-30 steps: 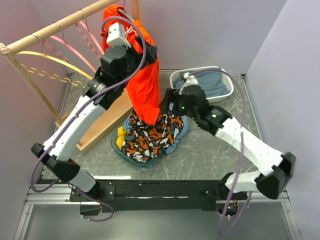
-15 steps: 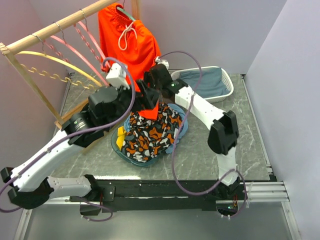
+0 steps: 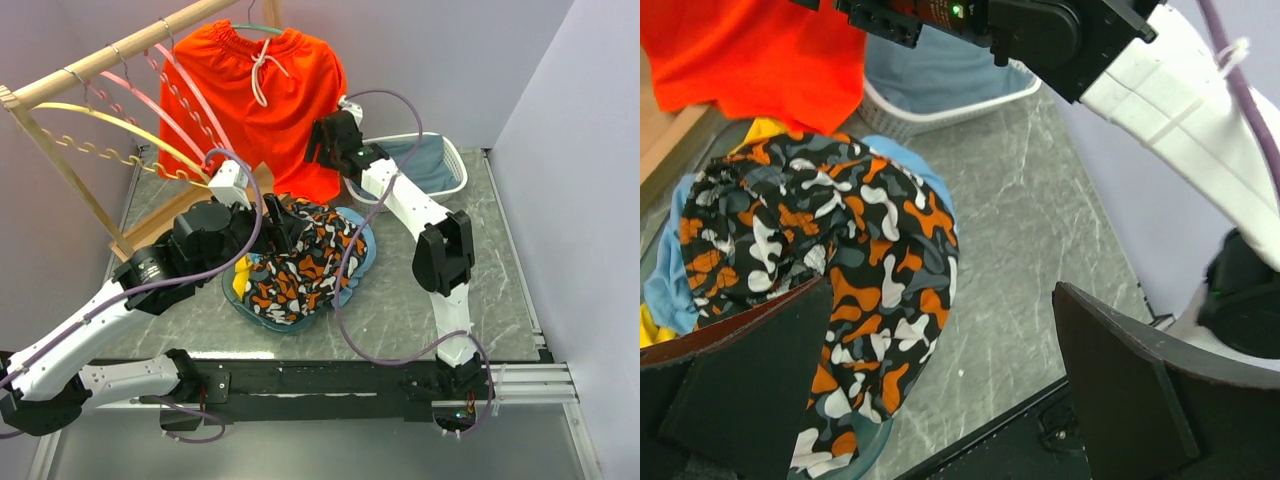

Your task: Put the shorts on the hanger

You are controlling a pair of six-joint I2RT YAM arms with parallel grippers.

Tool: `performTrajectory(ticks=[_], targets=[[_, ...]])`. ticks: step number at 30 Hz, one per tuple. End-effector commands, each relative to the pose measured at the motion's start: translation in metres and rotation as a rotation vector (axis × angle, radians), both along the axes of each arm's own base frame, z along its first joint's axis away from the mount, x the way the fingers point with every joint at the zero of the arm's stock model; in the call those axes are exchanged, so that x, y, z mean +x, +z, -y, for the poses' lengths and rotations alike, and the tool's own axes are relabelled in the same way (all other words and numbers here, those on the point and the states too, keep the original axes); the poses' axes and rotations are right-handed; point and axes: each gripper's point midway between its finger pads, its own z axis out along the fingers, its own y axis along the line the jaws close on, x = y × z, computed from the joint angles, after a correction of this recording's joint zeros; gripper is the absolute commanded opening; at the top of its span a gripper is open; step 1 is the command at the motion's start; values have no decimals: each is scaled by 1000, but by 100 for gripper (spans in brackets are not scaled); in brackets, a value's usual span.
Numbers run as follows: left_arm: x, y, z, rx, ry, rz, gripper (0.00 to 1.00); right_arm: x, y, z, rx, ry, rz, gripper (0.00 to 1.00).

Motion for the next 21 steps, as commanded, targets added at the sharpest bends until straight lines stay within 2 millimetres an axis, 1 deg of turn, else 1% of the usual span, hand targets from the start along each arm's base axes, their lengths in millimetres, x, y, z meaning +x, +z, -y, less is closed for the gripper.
performTrajectory(ticks=[1,5,7,8,9,10,11,12,13,14,15,16,17,18,19,20,21], targets=[[-5,1,5,-30,-31,2,96,-18,31,-5,40,33,79,84],[-6,-10,12,-15,-56,-25,97,-29,34,3,32,26,81,84],[-6,-17,13,-2,-59,-35,97,-41,38,9,39,26,70,84],[-5,-19,12,1,-57,-34,96,-44,44,8,60,32,91,84],[-5,-26,12,16,-54,-43,96,-59,42,15,65,42,87,85],[-3,-32,13,29,-46,-51,97,-67,44,16,84,56,91,85],[-2,-38,12,42,-42,-59,96,-72,52,17,112,57,116,85],[-1,-47,13,54,-35,-75,96,-88,54,27,122,59,118,86],[-1,-53,14,63,-37,-87,96,-98,55,27,144,67,117,86],[0,-56,17,59,-39,-86,96,-109,42,32,142,72,100,86],[-1,-67,17,67,-37,-106,97,-123,61,39,169,74,136,86],[1,-72,18,70,-30,-114,96,-133,63,41,190,74,138,86],[1,-78,19,72,-30,-123,97,-145,48,43,195,90,115,86],[0,-88,20,80,-26,-140,97,-158,64,49,227,95,152,87],[2,-95,19,87,-14,-151,97,-166,63,51,240,98,150,87],[2,-100,19,91,-1,-157,97,-179,48,50,261,117,117,87],[2,-110,20,97,3,-166,97,-192,59,52,293,135,142,87]])
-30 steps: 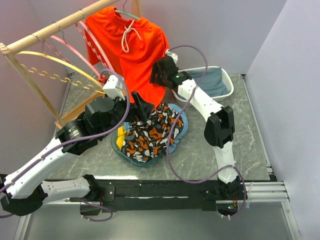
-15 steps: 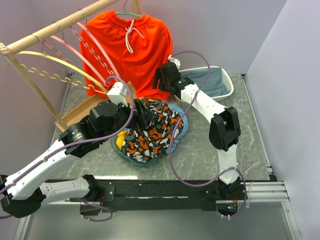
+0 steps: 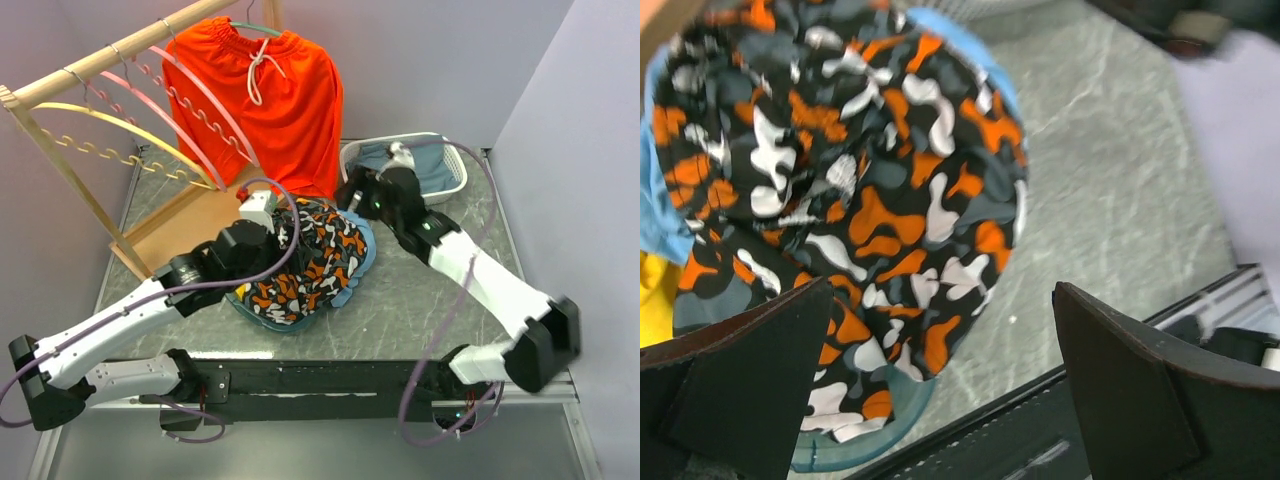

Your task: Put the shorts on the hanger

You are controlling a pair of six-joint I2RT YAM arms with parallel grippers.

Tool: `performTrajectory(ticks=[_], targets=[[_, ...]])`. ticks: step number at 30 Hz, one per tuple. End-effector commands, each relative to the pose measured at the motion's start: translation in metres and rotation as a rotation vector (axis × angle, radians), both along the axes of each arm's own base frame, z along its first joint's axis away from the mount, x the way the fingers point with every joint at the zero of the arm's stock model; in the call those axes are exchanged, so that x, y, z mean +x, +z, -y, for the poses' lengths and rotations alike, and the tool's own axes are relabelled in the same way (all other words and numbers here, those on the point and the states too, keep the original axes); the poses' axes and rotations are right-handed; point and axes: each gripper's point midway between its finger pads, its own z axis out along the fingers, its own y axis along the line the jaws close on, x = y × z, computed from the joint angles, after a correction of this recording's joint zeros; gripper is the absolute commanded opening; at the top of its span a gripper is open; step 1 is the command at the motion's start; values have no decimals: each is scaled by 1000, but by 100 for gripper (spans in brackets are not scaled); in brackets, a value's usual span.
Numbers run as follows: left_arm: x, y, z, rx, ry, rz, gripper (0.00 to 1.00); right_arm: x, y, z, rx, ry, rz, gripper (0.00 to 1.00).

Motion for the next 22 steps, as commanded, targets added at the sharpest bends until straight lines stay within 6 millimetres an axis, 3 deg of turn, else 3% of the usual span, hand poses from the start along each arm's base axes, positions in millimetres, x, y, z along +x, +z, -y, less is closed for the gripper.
performTrajectory(ticks=[1,2,3,7,8,11,17,22], targets=[[2,-14,5,-34,31,-8,96,-40,24,-7,157,64,61,87],[1,-24,4,-20,35,-18,96,-55,11,-11,149,91,38,87],[1,-27,3,-21,41,-19,97,-65,16,-10,160,102,52,87],[-2,-37,-7,-26,67,-15,96,-101,-1,-6,153,129,18,87],[-4,-44,-10,-17,72,-21,97,-109,-15,-4,145,141,-5,87],[-7,-48,-16,-30,68,-7,96,-129,-16,7,149,160,-7,87],[-10,-47,-21,-44,68,13,97,-144,-22,25,95,157,-18,87],[-9,-49,-25,-43,94,8,97,-150,-25,25,103,182,-22,88]])
